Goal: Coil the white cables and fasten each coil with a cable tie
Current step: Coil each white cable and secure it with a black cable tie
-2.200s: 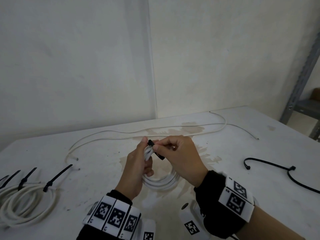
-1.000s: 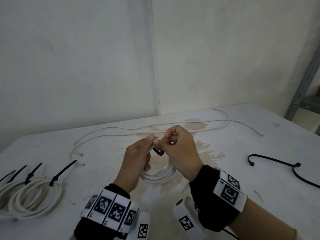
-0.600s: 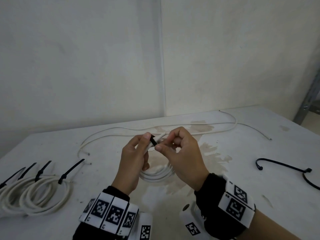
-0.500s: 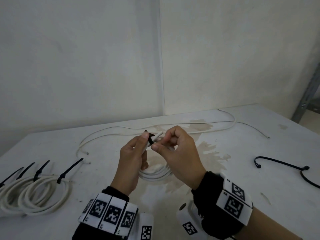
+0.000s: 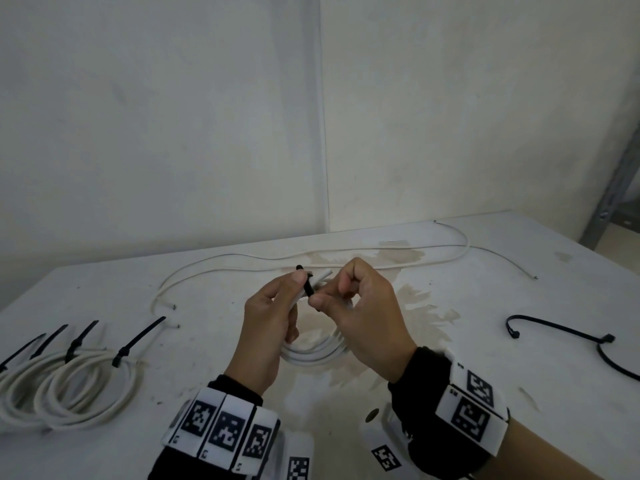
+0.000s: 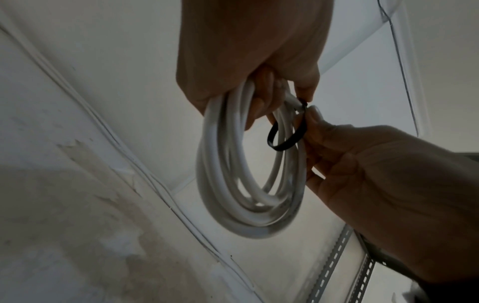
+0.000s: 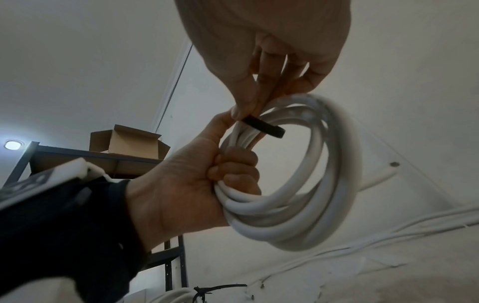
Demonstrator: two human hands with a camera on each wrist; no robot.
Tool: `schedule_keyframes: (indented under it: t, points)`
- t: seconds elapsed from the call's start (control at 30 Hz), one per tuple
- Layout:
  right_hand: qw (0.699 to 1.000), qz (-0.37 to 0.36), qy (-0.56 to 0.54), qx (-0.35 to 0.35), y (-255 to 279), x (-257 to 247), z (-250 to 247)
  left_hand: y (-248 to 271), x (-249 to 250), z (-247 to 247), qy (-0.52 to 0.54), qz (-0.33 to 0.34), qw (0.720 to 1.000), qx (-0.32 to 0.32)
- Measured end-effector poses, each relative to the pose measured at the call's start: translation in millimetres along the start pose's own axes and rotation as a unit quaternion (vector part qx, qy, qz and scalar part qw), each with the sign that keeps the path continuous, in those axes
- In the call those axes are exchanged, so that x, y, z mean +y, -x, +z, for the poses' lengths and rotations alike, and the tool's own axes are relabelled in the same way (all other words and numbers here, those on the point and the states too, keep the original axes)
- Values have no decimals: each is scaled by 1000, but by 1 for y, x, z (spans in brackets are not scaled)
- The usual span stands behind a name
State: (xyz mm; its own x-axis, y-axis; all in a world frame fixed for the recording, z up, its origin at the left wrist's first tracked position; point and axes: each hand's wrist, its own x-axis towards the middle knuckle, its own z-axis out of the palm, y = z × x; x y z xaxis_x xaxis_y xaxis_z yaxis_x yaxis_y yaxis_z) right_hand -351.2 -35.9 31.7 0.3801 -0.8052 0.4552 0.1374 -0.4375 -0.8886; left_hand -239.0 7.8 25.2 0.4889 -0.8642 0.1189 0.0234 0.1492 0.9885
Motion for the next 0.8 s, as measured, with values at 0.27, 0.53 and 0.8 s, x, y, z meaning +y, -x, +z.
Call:
schedule_keyframes:
  t: [0.27,0.53,0.8]
  points:
    - [998,-34,41,45,-6,-6,-2,-1,5,-1,-29,-4,999,35]
    - [992,-17,61,-104,-27,-11,-15,7,13,3,-55,6,998,3]
    - [992,-21,97,-77,-34,-15,-14,12,14,8,-58,-6,998,-7]
